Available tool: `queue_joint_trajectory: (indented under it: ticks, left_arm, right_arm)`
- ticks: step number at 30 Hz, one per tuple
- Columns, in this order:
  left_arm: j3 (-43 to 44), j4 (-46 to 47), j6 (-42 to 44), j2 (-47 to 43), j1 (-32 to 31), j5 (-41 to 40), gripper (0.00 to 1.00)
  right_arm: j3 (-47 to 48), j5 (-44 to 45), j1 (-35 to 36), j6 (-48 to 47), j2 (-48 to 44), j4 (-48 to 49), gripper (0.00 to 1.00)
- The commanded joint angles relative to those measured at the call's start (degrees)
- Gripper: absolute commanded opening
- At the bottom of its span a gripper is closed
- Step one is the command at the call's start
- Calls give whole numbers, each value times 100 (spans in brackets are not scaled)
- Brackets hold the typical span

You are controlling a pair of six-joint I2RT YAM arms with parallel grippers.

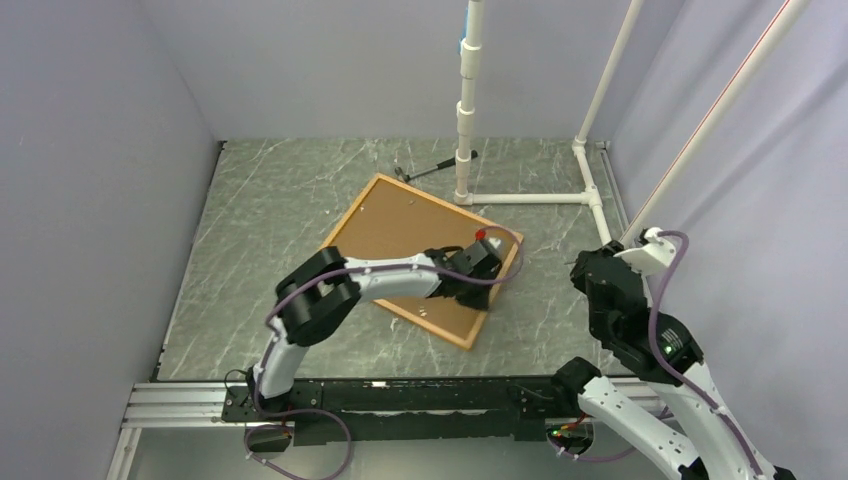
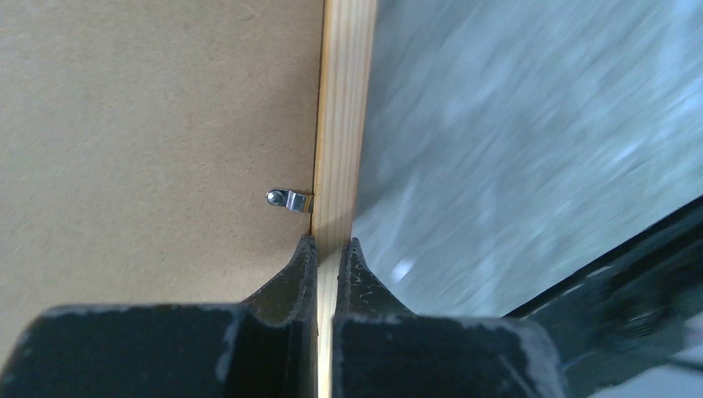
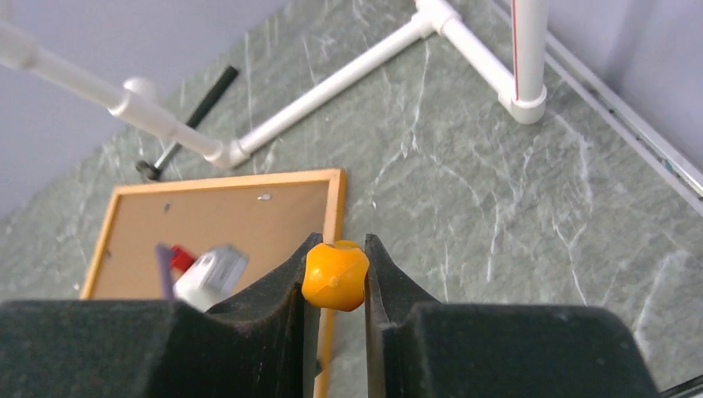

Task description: Take the photo out of the frame

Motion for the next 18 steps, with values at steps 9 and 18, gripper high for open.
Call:
queue_joint_trajectory:
  ticks: [9,18]
  left_arm:
    - [2426,2112,-1730,1571,307,1812,36]
    - [-1371,3385,-1369,-1125,1064,2590,52]
  right_arm:
    - [287,-268,-11,-790,264,170,0]
    - [-383,-454,-61,-995,1149,666,0]
